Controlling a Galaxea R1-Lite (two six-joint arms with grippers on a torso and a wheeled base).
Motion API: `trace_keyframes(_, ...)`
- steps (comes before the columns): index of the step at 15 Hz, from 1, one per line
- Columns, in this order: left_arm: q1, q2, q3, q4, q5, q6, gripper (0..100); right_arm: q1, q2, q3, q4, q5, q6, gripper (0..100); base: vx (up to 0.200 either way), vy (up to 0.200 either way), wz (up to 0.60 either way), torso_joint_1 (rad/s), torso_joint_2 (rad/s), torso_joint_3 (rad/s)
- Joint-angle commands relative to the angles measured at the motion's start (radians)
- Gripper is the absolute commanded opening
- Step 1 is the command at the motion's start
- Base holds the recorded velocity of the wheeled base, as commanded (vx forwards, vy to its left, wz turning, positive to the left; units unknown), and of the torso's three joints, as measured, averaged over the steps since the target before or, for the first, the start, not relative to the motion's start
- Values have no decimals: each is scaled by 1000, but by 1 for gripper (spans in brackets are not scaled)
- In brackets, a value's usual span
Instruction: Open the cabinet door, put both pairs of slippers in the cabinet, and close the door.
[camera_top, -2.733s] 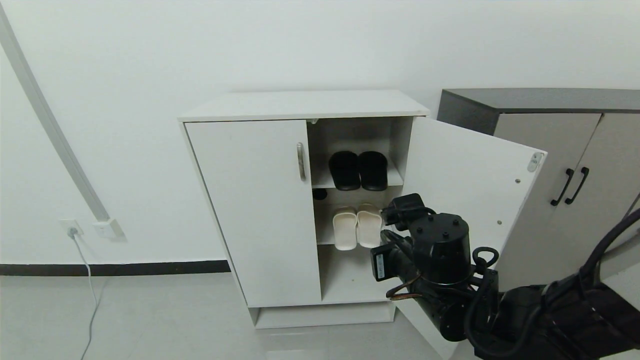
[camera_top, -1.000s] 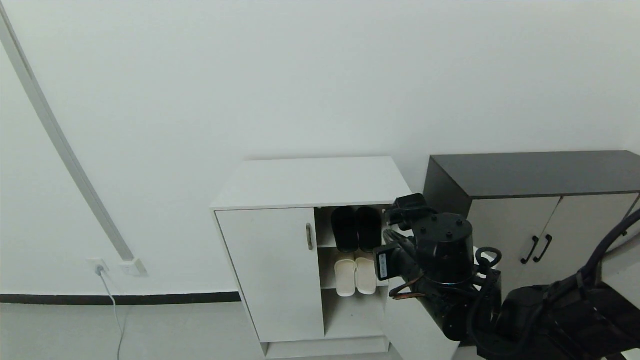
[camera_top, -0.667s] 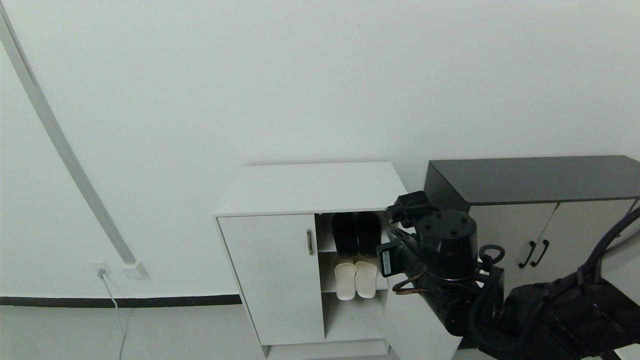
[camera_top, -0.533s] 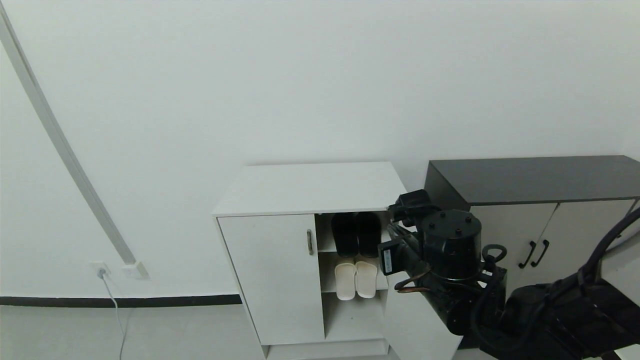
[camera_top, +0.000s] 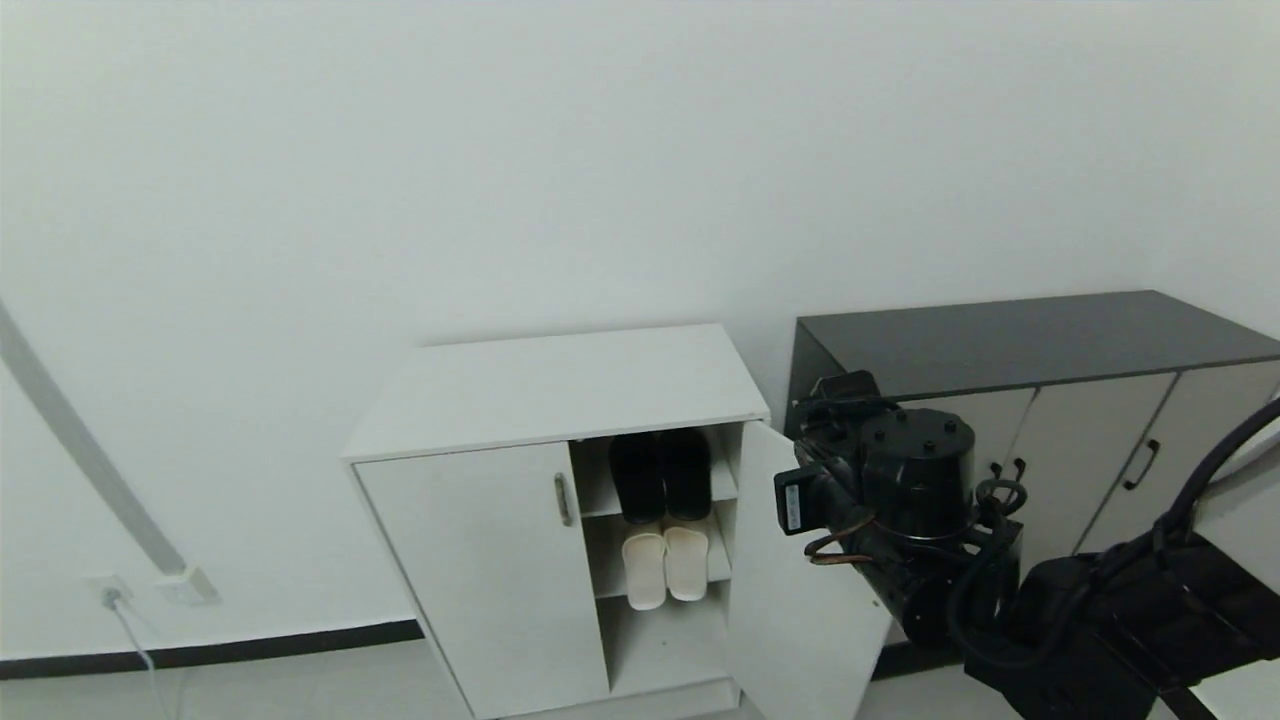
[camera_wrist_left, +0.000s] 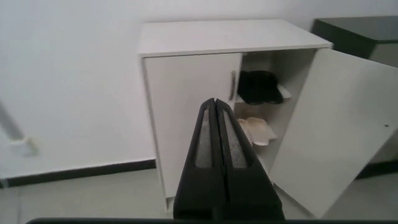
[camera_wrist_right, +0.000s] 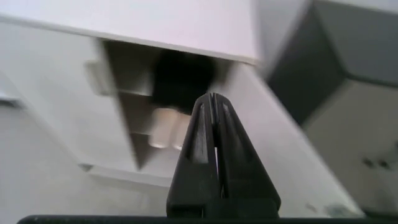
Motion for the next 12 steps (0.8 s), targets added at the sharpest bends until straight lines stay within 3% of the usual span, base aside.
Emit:
trace_keyframes(1, 0, 1, 0, 0, 0, 0, 0, -3, 4, 0, -7, 0, -1, 0, 0, 0, 0, 0, 0, 0)
trace_keyframes(6, -2, 1, 0, 0, 0, -2, 0, -6, 4, -8, -21, 12, -1, 0, 0, 0, 0, 0, 0, 0)
trace_keyframes(10, 0, 1, 0, 0, 0, -2, 0, -28, 6, -49, 23, 4, 10, 0, -200, 0, 0, 5, 4, 0)
trace_keyframes(12, 0, 1, 0, 1, -1, 0, 0, -61, 16, -80, 37, 6, 16, 0, 0, 0, 0, 0, 0, 0)
